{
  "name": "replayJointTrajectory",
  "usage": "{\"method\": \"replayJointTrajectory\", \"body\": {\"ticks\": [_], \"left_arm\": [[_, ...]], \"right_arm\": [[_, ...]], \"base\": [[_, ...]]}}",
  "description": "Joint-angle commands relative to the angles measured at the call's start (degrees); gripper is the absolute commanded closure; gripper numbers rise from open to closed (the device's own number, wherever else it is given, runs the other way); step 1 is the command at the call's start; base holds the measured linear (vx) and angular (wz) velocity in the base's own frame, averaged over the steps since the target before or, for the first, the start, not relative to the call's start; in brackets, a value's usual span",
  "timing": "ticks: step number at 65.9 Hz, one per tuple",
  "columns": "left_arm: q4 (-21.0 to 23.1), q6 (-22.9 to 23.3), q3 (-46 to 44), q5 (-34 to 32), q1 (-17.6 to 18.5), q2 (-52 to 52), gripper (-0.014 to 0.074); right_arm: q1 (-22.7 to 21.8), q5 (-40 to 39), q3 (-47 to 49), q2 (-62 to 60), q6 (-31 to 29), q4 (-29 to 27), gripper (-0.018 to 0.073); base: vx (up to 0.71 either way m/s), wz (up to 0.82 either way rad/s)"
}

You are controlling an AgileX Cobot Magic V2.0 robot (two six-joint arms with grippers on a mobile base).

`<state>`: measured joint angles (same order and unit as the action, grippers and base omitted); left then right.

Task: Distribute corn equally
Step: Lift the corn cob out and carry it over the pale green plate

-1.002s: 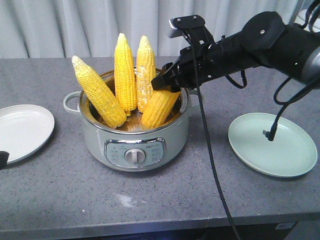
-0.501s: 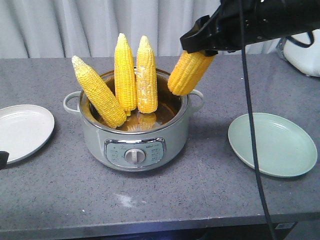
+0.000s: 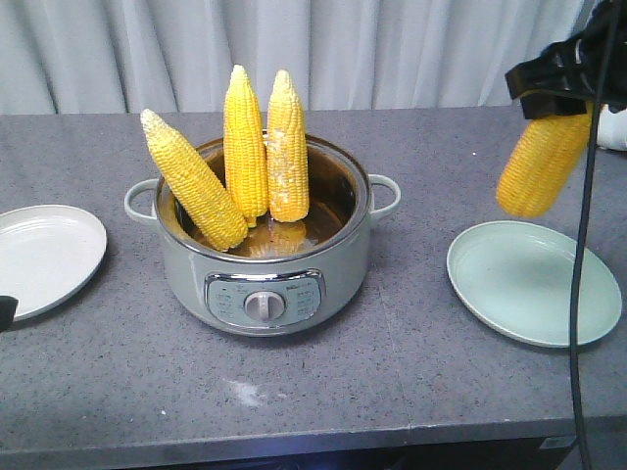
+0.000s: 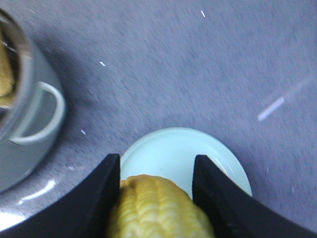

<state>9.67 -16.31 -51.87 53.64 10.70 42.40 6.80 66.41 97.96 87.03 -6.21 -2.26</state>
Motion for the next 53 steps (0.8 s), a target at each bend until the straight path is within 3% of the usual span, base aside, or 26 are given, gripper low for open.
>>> {"method": "replayJointTrajectory", "body": {"ticks": [1, 14, 53], "left_arm": [[1.2, 0.1, -1.8, -3.4, 0.4, 0.1, 0.0011], [1.2, 0.1, -1.8, -3.4, 0.4, 0.1, 0.0011], [1.2, 0.1, -1.8, -3.4, 0.4, 0.1, 0.0011]], "right_arm": [[-3.4, 1.2, 2.0, -0.1, -0.3, -0.8, 0.0314], [-7.1, 7.3, 1.9, 5.1, -1.3, -1.5, 0.0314], [-7.1, 7.4, -2.5, 11.9, -2.9, -4.8, 0.0314]], "base": [[0.0, 0.0], [0.0, 0.0], [0.0, 0.0]]}}
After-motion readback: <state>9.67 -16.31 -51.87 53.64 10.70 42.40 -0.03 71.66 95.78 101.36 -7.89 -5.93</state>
